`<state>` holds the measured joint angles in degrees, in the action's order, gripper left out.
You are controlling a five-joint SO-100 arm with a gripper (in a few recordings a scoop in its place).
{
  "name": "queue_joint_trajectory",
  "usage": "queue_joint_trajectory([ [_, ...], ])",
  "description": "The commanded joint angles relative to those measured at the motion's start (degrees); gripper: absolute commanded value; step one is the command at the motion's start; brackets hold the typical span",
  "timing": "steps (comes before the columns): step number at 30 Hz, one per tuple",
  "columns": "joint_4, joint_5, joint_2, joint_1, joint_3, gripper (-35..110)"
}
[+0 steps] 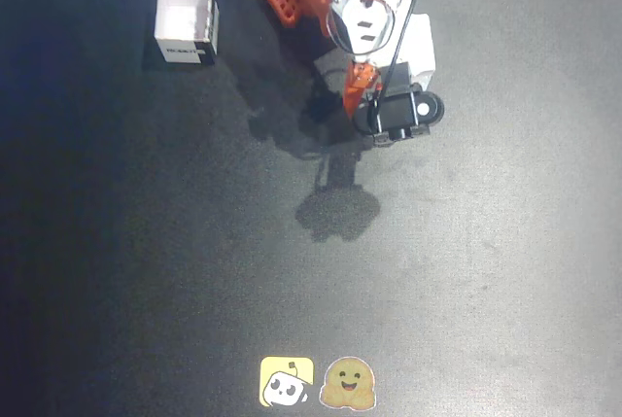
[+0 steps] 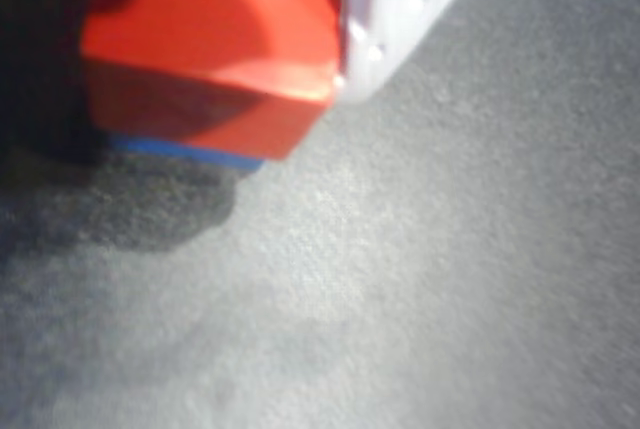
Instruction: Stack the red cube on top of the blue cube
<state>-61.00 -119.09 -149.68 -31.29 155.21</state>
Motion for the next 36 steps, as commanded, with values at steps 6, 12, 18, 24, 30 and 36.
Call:
queue_joint_trajectory([
  [6,3.9,2.0,-6.9,0.4,-1.1,28],
  [12,13.6,16.8,-11.1,8.8,-2.0,3],
  [18,13.9,26.9,-12.4,16.3,-4.0,0],
  [24,13.3,30.3,-21.8,23.5,0.5,0],
  [30,9.2,32.8,-33.5,27.9,9.4,0],
  [36,7.4,34.8,-33.5,31.2,11.7,0],
])
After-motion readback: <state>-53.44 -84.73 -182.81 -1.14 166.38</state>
